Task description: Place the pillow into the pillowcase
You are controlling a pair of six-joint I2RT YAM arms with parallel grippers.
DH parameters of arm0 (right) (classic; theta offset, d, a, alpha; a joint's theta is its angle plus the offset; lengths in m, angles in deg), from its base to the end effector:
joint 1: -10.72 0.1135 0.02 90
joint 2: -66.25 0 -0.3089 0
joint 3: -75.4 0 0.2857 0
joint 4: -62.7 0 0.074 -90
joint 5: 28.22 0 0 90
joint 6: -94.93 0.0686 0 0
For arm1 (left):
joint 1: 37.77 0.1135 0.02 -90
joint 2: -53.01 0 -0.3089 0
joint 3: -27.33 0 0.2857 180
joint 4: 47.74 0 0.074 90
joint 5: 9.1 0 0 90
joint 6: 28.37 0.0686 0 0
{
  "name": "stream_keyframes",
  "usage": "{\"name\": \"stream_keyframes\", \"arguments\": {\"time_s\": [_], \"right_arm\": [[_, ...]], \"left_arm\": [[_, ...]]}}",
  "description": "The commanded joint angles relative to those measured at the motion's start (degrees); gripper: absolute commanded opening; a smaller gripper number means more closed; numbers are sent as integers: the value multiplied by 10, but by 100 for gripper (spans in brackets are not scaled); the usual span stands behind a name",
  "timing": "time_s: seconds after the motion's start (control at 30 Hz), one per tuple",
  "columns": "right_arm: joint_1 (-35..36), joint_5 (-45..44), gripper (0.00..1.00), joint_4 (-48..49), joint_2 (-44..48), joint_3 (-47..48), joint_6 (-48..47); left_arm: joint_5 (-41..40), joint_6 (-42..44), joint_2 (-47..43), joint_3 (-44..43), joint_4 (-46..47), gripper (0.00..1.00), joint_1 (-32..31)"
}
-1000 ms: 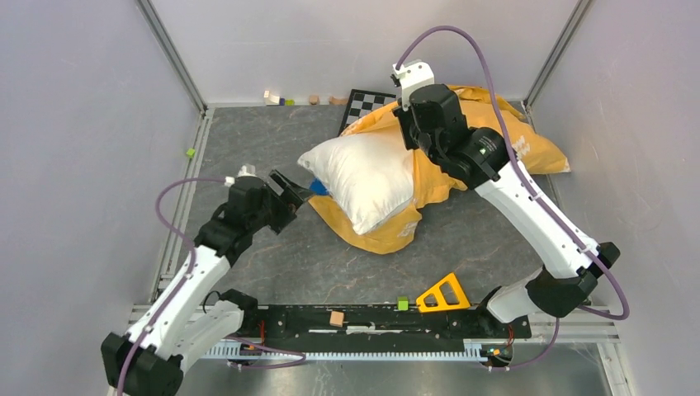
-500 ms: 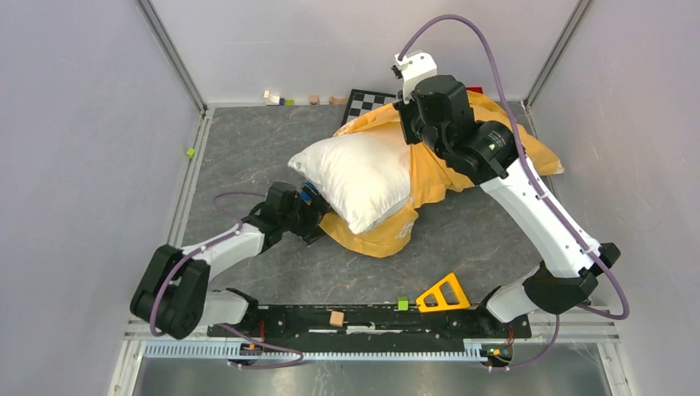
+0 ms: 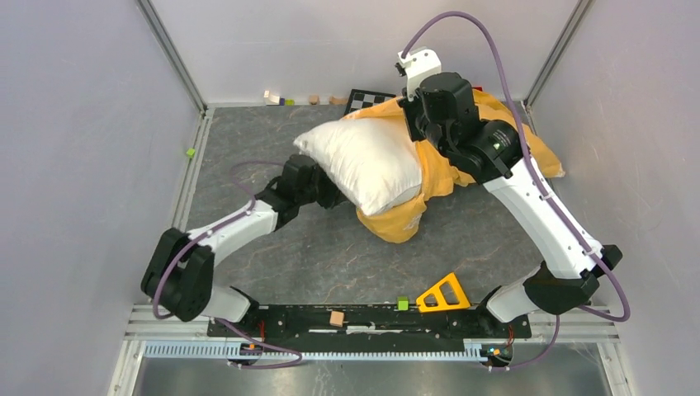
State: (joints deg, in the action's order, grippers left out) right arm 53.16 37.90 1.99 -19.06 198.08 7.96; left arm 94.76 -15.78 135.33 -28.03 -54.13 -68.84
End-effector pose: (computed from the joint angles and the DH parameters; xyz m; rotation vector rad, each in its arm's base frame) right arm 0.2751 0.2139 0.5406 -0.3970 1.9022 0.1138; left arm 0.2920 -0.1951 0.2128 -0.8188 2.3223 -1.2493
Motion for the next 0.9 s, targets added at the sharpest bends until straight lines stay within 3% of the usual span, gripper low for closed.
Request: {"name": "stream_keyframes", "arguments": {"time_s": [0.0,0.23,0.5,0.7,0.87], "right_arm": [[-28,-20,0,77,27,55,-25],[-46,-64,0,118,46,101,-55],[-47,-1,0,249,128,37,-42],[-47,123,0,335,146,-41,41],[-47,140,0,336,132,-90,66]], "left_arm": [[-43,125,-101,-163,-102,2,-1],[-29,270,-60,-536,-276,3,-3],[-6,256,71,-853,-259,3,-4],[2,194,156,-997,-240,3,-5],[-26,140,167,-1053,-161,3,-4]]}}
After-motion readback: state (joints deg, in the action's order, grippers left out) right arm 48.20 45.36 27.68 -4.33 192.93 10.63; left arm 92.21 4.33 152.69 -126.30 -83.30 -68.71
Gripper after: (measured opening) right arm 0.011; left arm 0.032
